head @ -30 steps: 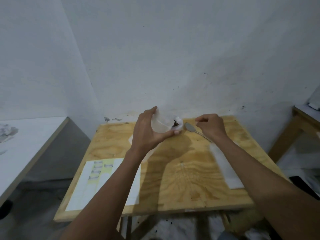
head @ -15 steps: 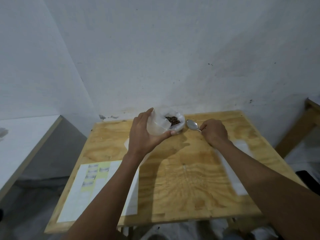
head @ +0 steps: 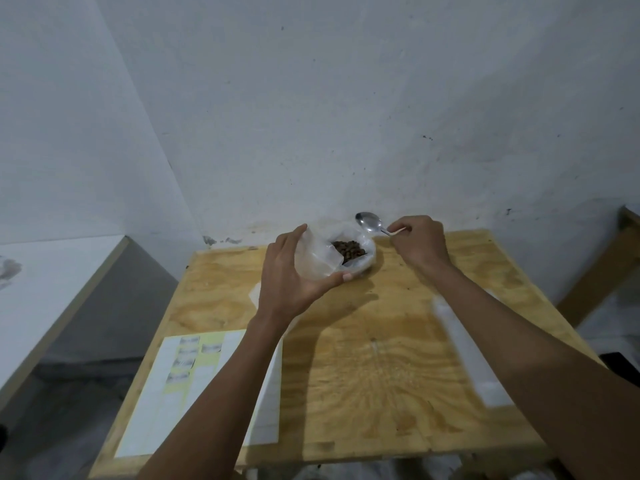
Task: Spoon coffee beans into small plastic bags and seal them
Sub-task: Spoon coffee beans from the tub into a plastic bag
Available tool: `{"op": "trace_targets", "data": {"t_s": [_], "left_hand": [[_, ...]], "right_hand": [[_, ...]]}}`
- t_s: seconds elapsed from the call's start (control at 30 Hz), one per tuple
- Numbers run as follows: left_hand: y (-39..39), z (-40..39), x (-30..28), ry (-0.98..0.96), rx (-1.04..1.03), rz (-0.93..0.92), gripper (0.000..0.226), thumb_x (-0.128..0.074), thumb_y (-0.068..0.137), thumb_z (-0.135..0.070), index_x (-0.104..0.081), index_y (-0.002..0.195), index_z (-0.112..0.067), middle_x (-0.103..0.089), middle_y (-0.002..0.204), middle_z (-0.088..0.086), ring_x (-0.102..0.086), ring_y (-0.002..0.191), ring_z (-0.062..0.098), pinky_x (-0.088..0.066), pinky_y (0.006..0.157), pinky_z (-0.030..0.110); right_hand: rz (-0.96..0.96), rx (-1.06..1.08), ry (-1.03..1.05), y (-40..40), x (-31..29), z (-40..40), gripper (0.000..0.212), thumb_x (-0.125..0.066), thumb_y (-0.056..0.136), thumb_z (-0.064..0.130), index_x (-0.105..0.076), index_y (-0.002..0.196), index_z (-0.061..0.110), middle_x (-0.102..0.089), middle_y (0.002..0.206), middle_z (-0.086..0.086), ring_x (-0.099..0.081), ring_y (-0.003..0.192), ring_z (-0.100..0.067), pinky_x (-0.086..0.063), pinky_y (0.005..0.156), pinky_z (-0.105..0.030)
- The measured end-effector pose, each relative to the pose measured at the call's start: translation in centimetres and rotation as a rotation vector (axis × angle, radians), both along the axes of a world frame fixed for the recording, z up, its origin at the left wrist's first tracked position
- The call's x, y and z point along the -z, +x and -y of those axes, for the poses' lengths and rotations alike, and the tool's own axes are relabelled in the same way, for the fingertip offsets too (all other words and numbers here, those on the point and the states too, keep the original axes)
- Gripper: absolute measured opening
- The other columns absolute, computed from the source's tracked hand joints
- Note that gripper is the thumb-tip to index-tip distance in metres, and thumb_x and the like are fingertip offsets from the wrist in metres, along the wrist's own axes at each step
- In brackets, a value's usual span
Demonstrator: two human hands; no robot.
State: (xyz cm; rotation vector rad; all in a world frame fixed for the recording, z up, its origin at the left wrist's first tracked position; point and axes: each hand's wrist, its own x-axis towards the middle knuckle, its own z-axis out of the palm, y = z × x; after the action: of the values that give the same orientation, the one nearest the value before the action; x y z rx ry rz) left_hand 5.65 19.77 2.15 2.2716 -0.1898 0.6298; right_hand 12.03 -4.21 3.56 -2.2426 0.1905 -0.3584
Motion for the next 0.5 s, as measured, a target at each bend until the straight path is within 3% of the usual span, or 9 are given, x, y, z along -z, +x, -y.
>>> {"op": "trace_targets", "data": {"t_s": [0.1,0.27,0.4,0.5], "left_hand": [[0.1,-0.3,0.3,0.005,0.007,-0.028,0.119,-0.075,0.051,-0.086,-0.049,0.145,-0.018,-0.056,0.134,-0.002,-0.052,0.123,0.017,-0.044,0.101,0.032],[0.1,-0.7,0.9,0.030,-0.002,-0.038,0.117,-0.074,0.053,-0.086,-0.048,0.145,-0.018,-0.055,0.134,-0.003,-0.050,0.123,0.016,-0.045,0.101,0.034],[0.4,-0.6,1.4,0.069,0.002,-0.061,0.115,-0.071,0.054,-0.089,-0.048,0.143,-0.020,-0.056,0.133,-0.004,-0.050,0.123,0.016,-0.045,0.098,0.032],[0.5,-0.1,1.4,0.088,0.043,-0.076,0.115,-0.068,0.054,-0.090,-0.050,0.141,-0.017,-0.058,0.132,-0.003,-0.052,0.121,0.016,-0.044,0.097,0.030]], "right_hand": [[-0.050,-0.130,-0.113,0.3,-1.1,-1.4,0.025,-0.065,0.087,0.001,-0.079,0.106,0.010,-0.075,0.095,-0.013,-0.064,0.067,-0.016,-0.052,0.062,-0.025],[-0.113,-0.203,-0.474,0.2,-1.3,-2.6,0.024,-0.072,0.089,0.011,-0.081,0.106,0.026,-0.076,0.112,-0.004,-0.070,0.096,-0.022,-0.060,0.081,-0.036],[-0.169,-0.195,-0.534,-0.3,-0.7,-3.0,0.026,-0.069,0.089,0.011,-0.081,0.103,0.030,-0.076,0.107,0.000,-0.070,0.092,-0.021,-0.057,0.074,-0.030],[-0.251,-0.192,-0.456,-0.3,-0.6,-3.5,0.022,-0.067,0.088,0.012,-0.084,0.092,0.026,-0.078,0.096,0.003,-0.072,0.085,-0.022,-0.061,0.073,-0.034]]}}
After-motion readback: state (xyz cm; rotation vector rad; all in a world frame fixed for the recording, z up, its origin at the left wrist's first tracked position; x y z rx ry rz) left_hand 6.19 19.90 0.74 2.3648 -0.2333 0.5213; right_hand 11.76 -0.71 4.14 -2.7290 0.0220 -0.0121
